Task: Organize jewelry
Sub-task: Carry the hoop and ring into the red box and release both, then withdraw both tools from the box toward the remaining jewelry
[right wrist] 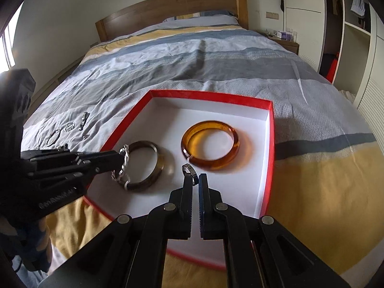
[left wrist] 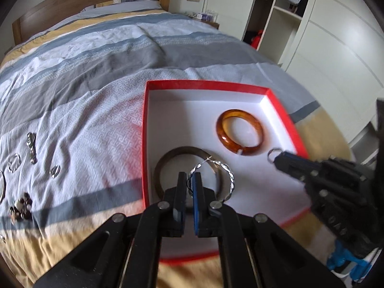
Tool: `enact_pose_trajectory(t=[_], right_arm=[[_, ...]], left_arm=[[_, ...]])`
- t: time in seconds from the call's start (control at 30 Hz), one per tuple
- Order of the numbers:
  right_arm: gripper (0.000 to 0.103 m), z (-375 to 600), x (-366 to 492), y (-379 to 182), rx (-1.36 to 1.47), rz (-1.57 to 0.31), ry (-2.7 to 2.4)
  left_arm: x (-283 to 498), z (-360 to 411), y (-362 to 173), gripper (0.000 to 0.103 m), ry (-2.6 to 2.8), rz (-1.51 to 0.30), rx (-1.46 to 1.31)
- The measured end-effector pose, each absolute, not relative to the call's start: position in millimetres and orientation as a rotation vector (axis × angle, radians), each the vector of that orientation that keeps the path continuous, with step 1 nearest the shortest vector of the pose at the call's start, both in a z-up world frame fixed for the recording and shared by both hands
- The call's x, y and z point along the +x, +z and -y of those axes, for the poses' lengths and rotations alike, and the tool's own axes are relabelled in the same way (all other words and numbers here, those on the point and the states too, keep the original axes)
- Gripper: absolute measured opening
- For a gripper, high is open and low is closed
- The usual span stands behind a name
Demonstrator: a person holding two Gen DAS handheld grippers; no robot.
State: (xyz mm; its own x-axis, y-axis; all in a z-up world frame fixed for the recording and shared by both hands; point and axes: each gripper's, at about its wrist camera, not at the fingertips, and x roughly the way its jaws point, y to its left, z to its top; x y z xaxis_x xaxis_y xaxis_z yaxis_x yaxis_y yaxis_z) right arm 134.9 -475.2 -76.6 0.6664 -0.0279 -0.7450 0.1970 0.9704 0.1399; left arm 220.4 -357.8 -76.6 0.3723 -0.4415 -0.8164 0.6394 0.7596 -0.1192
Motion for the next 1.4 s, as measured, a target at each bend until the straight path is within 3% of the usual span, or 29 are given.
enact_pose_trajectory(t=[0.57,0.77,0.87,0.93,1.4], right_arm=[[0.006,497,195,-105,0.207,-0.964,-0.131],[0.019,497,191,-100,0.202,-0.955,-0.146],[0.028,499,185,-90,0.21,-0.933,-0.162],[0.028,500,178,-81,0.221,-0.913,-0.172],[0.031,487,88,7,0.266,-0.784,-0.242]], left_arm=[[233,379,-104,0.005,-0.668,-0.968,0.33],[233,380,-102,0.006,-0.67,-0.98,0.338],[233,377,-96,0.023,-0.679,-0.98,0.319],[229,374,-88,0.033,-0.681,-0.966,0.314],[168,312,3,0.036,-0.692,-0.871,0.236]])
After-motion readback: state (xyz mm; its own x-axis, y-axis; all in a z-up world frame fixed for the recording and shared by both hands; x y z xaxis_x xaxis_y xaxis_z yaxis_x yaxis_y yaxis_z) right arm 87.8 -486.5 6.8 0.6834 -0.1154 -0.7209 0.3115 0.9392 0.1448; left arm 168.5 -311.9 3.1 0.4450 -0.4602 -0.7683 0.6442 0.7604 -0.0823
